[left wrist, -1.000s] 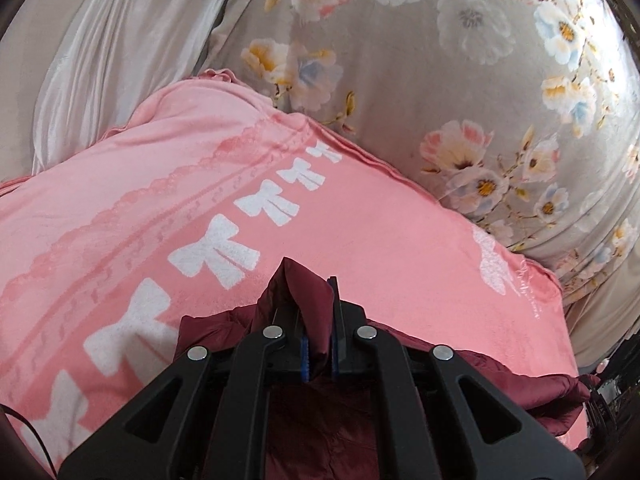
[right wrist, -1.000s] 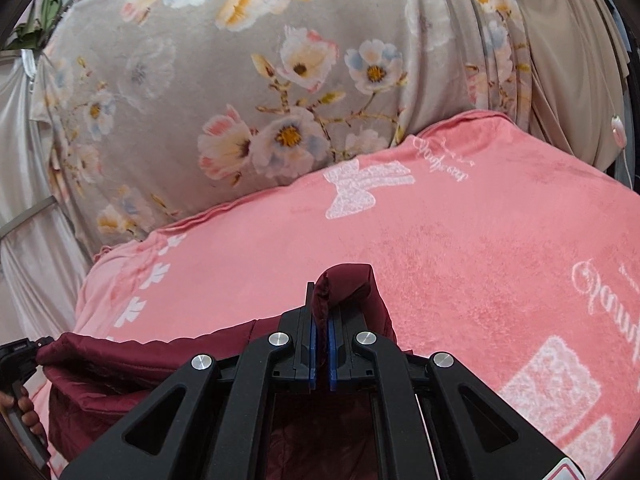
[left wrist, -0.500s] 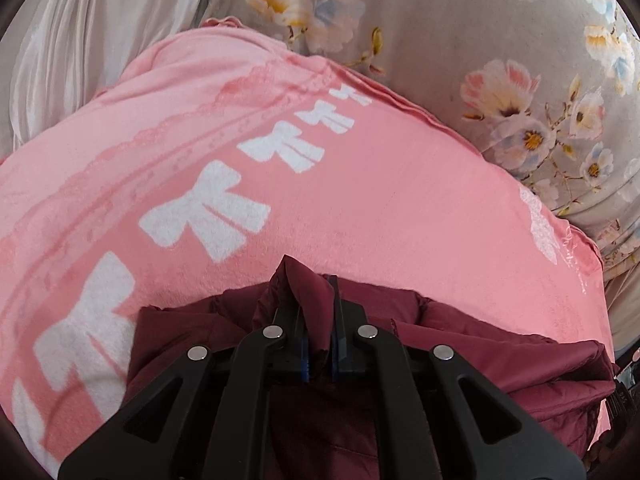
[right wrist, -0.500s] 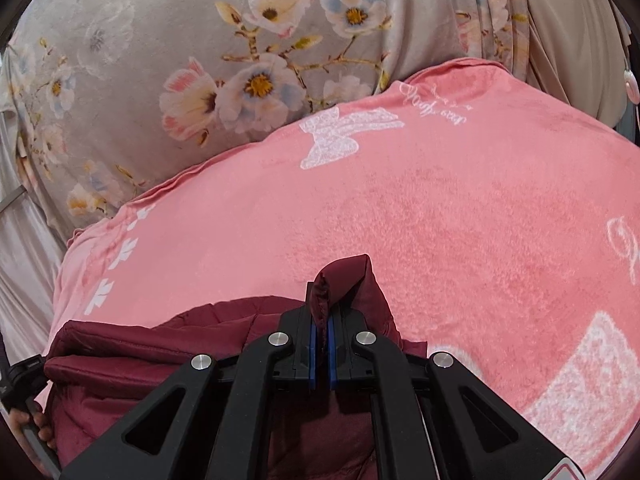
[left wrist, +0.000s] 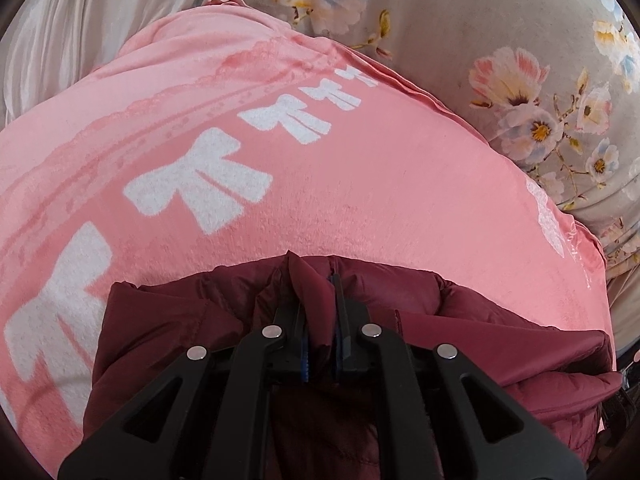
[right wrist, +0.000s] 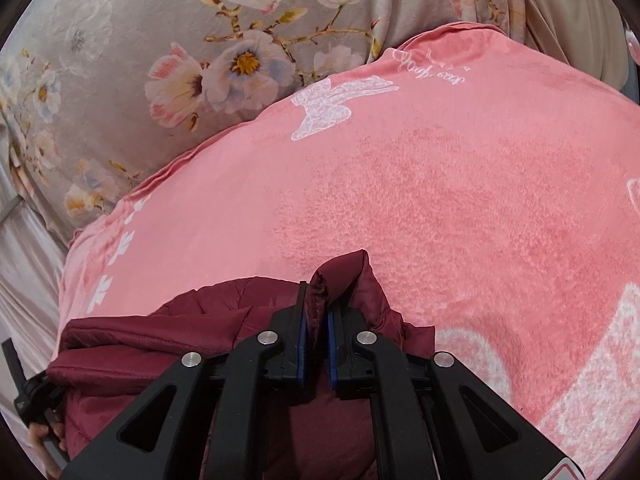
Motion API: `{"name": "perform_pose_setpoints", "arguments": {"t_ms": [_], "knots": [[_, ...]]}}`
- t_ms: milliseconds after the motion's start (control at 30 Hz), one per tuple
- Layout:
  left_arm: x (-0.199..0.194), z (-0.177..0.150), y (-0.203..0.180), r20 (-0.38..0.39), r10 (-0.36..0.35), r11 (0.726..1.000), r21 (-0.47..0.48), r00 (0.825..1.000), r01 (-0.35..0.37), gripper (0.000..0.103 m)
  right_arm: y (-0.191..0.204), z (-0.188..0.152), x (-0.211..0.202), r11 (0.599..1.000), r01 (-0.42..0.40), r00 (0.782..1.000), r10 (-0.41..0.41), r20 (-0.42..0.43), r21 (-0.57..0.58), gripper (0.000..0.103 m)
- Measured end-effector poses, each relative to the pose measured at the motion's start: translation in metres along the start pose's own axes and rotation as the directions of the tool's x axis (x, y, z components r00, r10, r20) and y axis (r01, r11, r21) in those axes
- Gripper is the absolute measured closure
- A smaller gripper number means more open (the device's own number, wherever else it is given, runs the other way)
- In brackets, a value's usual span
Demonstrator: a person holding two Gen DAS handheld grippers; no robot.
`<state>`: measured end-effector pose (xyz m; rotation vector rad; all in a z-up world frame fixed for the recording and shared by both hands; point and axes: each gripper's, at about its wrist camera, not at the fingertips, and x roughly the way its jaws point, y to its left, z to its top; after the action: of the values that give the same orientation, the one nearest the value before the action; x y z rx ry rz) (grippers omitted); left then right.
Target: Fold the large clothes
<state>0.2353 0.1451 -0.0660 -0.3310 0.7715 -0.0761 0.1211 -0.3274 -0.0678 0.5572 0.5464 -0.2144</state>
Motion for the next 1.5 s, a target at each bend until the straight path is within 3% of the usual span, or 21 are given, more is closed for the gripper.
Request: {"name": "perform_pose_setpoints", "arguments": {"t_ms": [100,167,233,300,333,400,467,567,700,833,1100,1500], "knots": [[-0.002,0.0,0.004,0.005,-0.024,0.999,-0.023,1.0,0.024,0.092,0.005,0.002,-0.017,1.0,0.001,0.998,-0.001,0.062,-0.013,0.091],[-0.011,0.002,0.005,0.02,-0.021,0.999,-0.028,1.0,0.021,0.09,0.012,0.004,-0.04,1.0,-0.001,0.99,0.005,0.14,-0.029,0.072],[-0.033,0.005,0.004,0.071,-0.019,0.999,-0.031,0.997,0.022,0.083,0.021,0.005,-0.073,0.999,-0.009,0.968,0.02,0.251,-0.045,0.052],[-0.064,0.008,0.002,0.152,-0.019,0.999,-0.037,0.988,0.025,0.058,0.031,0.007,-0.097,0.997,-0.031,0.949,0.053,0.31,-0.076,0.05],[-0.077,0.01,0.0,0.188,-0.012,0.999,-0.041,0.982,0.02,0.052,0.036,0.008,-0.104,0.995,-0.037,0.944,0.065,0.322,-0.091,0.05],[-0.105,0.015,-0.005,0.264,-0.006,0.999,-0.041,0.965,0.018,0.051,0.055,0.008,-0.115,0.988,-0.06,0.941,0.104,0.321,-0.146,0.059],[-0.128,0.023,-0.021,0.305,-0.066,0.997,-0.005,0.95,0.071,0.051,0.074,0.005,-0.109,0.979,-0.086,0.953,0.135,0.272,-0.185,0.079],[-0.132,0.026,-0.061,0.265,-0.157,0.986,0.096,0.951,0.136,0.055,0.112,-0.005,-0.086,0.957,-0.149,0.967,0.194,0.168,-0.249,0.096],[-0.093,0.012,-0.112,0.135,-0.167,0.964,0.229,0.977,0.133,0.064,0.151,-0.024,-0.055,0.925,-0.145,0.98,0.182,0.075,-0.352,0.098],[-0.047,-0.004,-0.119,0.018,-0.149,0.967,0.209,0.989,0.143,0.068,0.17,-0.038,-0.018,0.902,-0.14,0.989,0.144,-0.021,-0.408,0.098],[-0.006,-0.02,-0.097,-0.027,-0.086,0.982,0.169,0.996,0.089,0.069,0.15,-0.051,0.023,0.928,-0.157,0.985,0.121,-0.127,-0.337,0.099],[0.005,-0.034,-0.09,-0.016,-0.075,0.984,0.162,0.997,0.076,0.069,0.143,-0.055,0.045,0.938,-0.171,0.971,0.11,-0.211,-0.3,0.103]]}}
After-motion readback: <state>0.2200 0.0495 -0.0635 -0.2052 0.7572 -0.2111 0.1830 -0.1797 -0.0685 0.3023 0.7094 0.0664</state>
